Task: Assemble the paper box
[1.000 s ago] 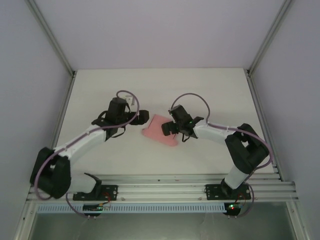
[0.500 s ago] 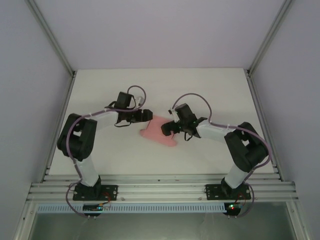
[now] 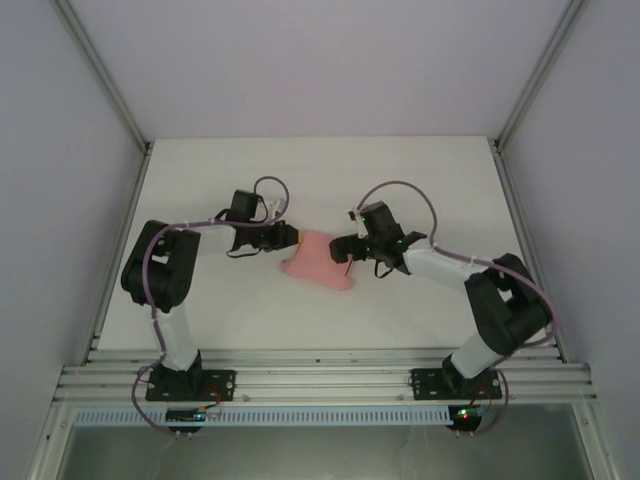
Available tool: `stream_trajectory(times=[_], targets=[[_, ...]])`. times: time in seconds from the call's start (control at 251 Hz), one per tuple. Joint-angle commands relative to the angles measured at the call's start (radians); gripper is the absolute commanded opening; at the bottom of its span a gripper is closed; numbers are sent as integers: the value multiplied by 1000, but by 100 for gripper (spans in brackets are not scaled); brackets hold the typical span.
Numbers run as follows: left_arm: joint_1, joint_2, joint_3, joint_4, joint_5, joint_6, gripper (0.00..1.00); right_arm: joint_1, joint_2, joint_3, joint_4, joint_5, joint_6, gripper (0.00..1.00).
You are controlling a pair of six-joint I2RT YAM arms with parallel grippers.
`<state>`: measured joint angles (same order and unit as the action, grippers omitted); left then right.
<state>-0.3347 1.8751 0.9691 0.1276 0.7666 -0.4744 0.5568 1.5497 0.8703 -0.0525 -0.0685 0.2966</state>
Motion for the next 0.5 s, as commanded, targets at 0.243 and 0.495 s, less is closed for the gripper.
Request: stream_trajectory(times=[0.243, 0.495], targets=[[63, 29, -129, 235, 103, -134, 7, -80, -159, -85, -12, -187, 345, 99], [66, 29, -135, 236, 99, -128, 7, -89, 8, -59, 125, -385, 466, 99]])
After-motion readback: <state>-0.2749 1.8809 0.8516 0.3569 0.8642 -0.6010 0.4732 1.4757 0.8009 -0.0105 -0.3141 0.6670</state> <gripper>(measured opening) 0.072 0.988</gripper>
